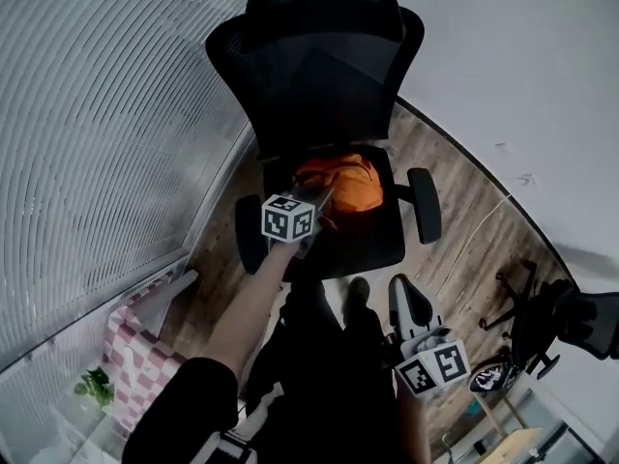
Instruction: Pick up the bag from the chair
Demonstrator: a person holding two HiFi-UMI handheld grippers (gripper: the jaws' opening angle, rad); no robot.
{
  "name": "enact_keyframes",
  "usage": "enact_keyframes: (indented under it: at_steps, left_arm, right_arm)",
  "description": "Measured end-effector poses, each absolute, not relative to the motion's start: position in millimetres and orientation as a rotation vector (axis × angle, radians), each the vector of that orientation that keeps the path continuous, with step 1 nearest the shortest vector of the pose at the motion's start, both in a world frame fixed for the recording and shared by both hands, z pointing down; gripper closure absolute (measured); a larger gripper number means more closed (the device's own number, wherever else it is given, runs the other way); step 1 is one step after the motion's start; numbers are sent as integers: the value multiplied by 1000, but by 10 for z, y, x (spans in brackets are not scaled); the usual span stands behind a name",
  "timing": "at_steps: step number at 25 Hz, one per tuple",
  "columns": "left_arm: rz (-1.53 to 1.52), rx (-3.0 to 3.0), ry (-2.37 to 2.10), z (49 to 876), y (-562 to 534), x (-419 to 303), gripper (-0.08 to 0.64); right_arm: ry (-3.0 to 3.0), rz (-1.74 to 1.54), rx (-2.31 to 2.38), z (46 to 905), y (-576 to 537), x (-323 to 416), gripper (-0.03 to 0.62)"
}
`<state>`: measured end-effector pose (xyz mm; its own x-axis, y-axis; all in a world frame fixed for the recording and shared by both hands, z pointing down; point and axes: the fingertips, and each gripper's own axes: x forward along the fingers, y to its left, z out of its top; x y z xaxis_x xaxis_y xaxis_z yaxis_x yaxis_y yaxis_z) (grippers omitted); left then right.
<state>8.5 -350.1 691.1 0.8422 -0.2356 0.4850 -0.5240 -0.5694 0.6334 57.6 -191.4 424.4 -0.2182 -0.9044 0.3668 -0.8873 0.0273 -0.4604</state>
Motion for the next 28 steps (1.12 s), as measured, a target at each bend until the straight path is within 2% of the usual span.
enact_keyframes:
  at_steps: [22,28]
  left_arm:
    - [171,2241,-710,5598,-2393,185,505]
    - [-31,2276,-760,4952,-1729,90,505]
  right_arm:
    - [2314,-712,-1777,3742,-760,1404,574]
    - [2348,-674,-1719,3613,-251,1638,574]
